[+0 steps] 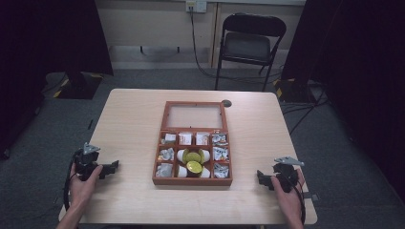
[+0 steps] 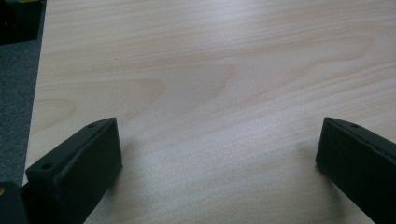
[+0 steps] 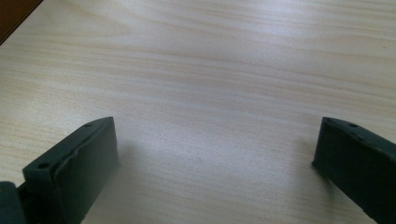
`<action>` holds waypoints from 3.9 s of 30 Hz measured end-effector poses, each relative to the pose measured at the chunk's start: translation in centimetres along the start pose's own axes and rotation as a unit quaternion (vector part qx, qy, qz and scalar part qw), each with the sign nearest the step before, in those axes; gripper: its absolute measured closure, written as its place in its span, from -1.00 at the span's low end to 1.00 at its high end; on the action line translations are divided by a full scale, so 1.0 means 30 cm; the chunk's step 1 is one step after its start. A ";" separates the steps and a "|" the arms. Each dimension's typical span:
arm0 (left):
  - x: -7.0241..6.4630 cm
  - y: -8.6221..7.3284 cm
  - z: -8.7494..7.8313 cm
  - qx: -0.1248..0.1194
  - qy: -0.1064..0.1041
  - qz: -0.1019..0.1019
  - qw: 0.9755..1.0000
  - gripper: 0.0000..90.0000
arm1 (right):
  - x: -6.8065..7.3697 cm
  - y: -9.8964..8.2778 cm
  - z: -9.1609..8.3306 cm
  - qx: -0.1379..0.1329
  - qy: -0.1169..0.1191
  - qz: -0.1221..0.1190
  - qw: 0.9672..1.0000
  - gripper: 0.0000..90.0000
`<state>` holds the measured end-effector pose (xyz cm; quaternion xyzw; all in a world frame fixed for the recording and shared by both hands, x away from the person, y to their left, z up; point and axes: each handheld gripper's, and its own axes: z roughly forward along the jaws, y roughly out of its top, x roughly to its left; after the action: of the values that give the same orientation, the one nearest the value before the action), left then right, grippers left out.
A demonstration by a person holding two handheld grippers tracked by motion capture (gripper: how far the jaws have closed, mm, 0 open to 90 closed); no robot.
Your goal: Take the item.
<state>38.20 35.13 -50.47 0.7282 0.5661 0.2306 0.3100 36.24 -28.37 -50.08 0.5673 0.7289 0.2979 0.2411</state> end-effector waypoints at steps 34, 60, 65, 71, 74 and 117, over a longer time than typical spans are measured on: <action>-0.033 0.006 -0.059 -0.023 -0.050 0.018 0.998 -0.55 | 0.000 0.000 0.000 0.000 0.000 0.000 1.000 -1.00; -0.120 0.069 -0.101 -0.070 -0.090 0.048 0.992 -0.40 | -0.001 0.001 0.001 0.000 0.000 -0.001 1.000 -1.00; -0.144 0.087 -0.102 -0.070 -0.100 0.054 0.991 -0.47 | 0.000 0.001 0.001 0.000 0.000 0.000 1.000 -1.00; -0.177 0.137 -0.119 -0.074 -0.117 0.061 0.988 -0.61 | -0.001 0.003 0.003 -0.001 -0.001 0.000 1.000 -1.00; -0.194 0.158 -0.118 -0.078 -0.120 0.067 0.987 -0.63 | -0.001 0.003 0.003 -0.001 -0.001 0.000 1.000 -1.00; -0.445 0.284 -0.059 -0.077 -0.217 0.125 0.965 -0.57 | -0.001 0.003 0.004 -0.001 -0.001 0.000 1.000 -1.00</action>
<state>39.41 21.12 -42.97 0.7995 0.3704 0.1473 0.4493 36.39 -28.37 -50.08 0.5670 0.7285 0.2982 0.2426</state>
